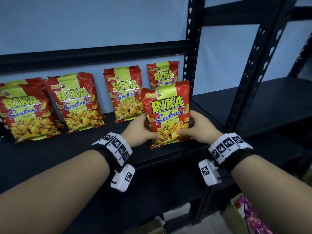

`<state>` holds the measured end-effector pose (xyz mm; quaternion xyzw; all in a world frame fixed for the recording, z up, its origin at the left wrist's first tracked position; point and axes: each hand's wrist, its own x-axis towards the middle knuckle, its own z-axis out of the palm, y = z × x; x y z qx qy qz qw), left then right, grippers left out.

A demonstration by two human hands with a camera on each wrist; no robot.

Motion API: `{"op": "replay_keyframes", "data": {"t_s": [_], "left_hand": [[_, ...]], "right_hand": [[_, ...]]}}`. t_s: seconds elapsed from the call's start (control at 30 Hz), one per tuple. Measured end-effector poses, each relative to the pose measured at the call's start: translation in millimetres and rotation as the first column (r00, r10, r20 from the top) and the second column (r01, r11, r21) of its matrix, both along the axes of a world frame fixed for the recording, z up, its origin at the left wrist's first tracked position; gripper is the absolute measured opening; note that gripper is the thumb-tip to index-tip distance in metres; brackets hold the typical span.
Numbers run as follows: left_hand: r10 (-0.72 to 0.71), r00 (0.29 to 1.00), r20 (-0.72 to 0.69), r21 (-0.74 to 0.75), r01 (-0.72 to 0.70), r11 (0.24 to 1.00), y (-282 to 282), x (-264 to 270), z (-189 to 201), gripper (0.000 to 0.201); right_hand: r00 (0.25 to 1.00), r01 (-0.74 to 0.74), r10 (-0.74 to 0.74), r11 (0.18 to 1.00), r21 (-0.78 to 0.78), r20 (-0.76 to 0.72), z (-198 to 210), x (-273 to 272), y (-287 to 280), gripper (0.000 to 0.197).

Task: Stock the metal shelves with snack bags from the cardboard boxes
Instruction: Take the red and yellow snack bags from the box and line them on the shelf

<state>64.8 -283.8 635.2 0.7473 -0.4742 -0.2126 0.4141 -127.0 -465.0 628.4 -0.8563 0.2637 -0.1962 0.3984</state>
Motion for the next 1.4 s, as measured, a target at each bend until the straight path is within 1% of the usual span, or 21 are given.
{"op": "replay_keyframes", "data": {"t_s": [0.07,0.13,0.2,0.23,0.3,0.37,0.57,0.73,0.87,1.0,1.1,1.17,1.23,1.3,1.33,1.37,1.4], "left_hand": [[-0.007,0.999,0.050,0.090,0.003,0.996,-5.6,2.2,2.0,0.090],[0.016,0.990,0.140,0.216,-0.046,0.975,-9.7,5.3,4.6,0.102],[0.024,0.963,0.268,0.371,-0.126,0.920,-9.4,7.7,8.0,0.101],[0.024,0.952,0.306,0.441,-0.164,0.883,-8.7,9.6,7.9,0.101],[0.010,0.949,0.316,0.541,-0.189,0.819,-7.3,12.3,6.7,0.106],[0.023,0.953,0.302,0.585,-0.205,0.785,-8.6,15.0,4.6,0.109],[0.052,0.950,0.309,0.638,-0.247,0.730,-13.5,14.8,5.8,0.108],[0.041,0.944,0.329,0.662,-0.261,0.703,-15.5,14.7,12.1,0.106],[0.040,0.935,0.351,0.670,-0.281,0.687,-13.3,15.0,13.3,0.106],[0.047,0.929,0.366,0.668,-0.298,0.682,-12.2,15.1,9.9,0.104],[0.054,0.929,0.367,0.678,-0.306,0.668,-13.5,15.0,10.0,0.104],[0.054,0.927,0.372,0.682,-0.312,0.661,-14.3,15.8,10.1,0.105],[0.055,0.924,0.379,0.680,-0.319,0.660,-14.3,16.9,8.6,0.106],[0.059,0.920,0.387,0.674,-0.326,0.664,-14.0,17.5,7.0,0.106],[0.061,0.919,0.388,0.671,-0.327,0.665,-13.7,17.9,6.6,0.106],[0.060,0.919,0.389,0.671,-0.327,0.666,-13.6,18.0,6.6,0.106],[0.057,0.919,0.389,0.672,-0.326,0.665,-13.4,17.9,6.7,0.106]], "right_hand": [[1.000,0.018,-0.018,1.000,-0.016,-0.008,1.2,2.8,-10.3,0.044],[0.999,0.041,-0.041,0.999,-0.032,-0.019,1.9,7.1,-23.1,0.044],[0.998,0.061,-0.062,0.997,-0.041,-0.032,2.6,13.4,-35.2,0.045],[0.996,0.071,-0.073,0.996,-0.047,-0.041,2.9,17.6,-41.7,0.046],[0.993,0.103,-0.106,0.993,-0.058,-0.059,3.7,26.7,-55.8,0.046],[0.985,0.136,-0.144,0.987,-0.085,-0.092,6.3,36.8,-70.6,0.047],[0.939,0.243,-0.275,0.955,-0.169,-0.207,14.8,74.9,-114.4,0.054],[0.912,0.223,-0.283,0.950,-0.220,-0.298,17.7,110.6,-144.7,0.060],[0.905,0.237,-0.277,0.959,-0.157,-0.322,12.6,140.5,-165.0,0.072],[0.906,0.276,-0.300,0.954,-0.119,-0.300,7.7,163.7,-176.1,0.073],[0.893,0.271,-0.309,0.950,-0.157,-0.328,12.2,174.1,-172.2,0.080],[0.897,0.296,-0.313,0.950,-0.102,-0.312,16.7,178.5,-168.6,0.081],[0.909,0.277,-0.278,0.960,-0.048,-0.309,16.5,182.1,-171.3,0.076],[0.935,0.220,-0.179,0.969,0.108,-0.305,9.1,186.0,-184.1,0.066],[0.944,0.181,-0.134,0.974,0.135,-0.300,4.1,186.5,-190.4,0.064],[0.940,0.161,-0.120,0.981,0.105,-0.318,-0.2,188.5,-197.8,0.064],[0.935,0.174,-0.137,0.981,0.089,-0.327,-11.1,196.5,-216.1,0.066]]}}
